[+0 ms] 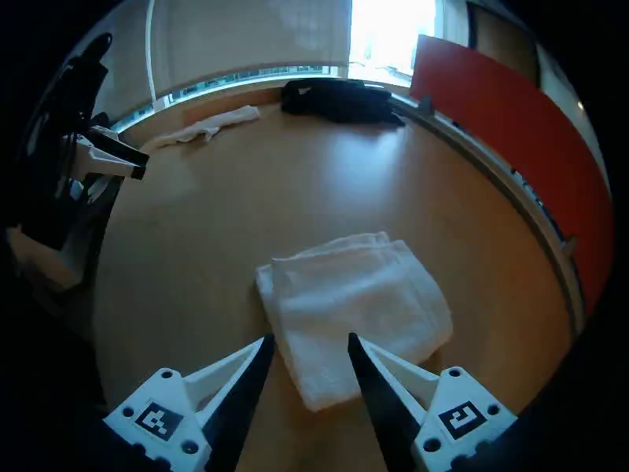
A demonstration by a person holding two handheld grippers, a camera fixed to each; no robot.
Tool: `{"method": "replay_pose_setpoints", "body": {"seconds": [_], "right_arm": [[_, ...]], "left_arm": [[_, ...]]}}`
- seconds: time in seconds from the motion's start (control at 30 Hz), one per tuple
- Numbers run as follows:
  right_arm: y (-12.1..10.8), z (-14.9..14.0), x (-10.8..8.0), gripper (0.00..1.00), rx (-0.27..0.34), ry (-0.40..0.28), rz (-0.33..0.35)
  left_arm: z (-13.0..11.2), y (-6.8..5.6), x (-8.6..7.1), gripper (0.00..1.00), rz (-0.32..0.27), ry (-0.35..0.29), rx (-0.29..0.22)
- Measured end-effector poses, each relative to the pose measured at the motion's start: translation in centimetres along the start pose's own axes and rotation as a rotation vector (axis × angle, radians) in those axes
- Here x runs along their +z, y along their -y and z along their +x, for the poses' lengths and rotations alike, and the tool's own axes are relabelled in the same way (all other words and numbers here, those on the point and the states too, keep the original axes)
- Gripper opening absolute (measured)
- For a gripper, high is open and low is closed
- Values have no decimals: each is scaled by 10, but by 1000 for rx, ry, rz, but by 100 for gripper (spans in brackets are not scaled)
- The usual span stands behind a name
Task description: Fold towel
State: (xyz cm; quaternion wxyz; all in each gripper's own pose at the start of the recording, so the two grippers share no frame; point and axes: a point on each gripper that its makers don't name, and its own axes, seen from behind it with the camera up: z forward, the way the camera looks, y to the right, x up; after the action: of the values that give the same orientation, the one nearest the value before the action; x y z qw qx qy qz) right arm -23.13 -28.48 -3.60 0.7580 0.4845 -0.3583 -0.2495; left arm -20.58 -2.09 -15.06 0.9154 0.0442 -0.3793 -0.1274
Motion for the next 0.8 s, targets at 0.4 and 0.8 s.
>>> {"method": "replay_pose_setpoints", "body": {"seconds": [0.4, 0.8], "right_arm": [[-2, -37, -13, 72, 52, 36, -48], [1, -61, -11, 69, 96, 69, -65]], "left_arm": [[-1, -3, 0, 91, -7, 2, 1], [-6, -5, -2, 91, -15, 7, -4]]}}
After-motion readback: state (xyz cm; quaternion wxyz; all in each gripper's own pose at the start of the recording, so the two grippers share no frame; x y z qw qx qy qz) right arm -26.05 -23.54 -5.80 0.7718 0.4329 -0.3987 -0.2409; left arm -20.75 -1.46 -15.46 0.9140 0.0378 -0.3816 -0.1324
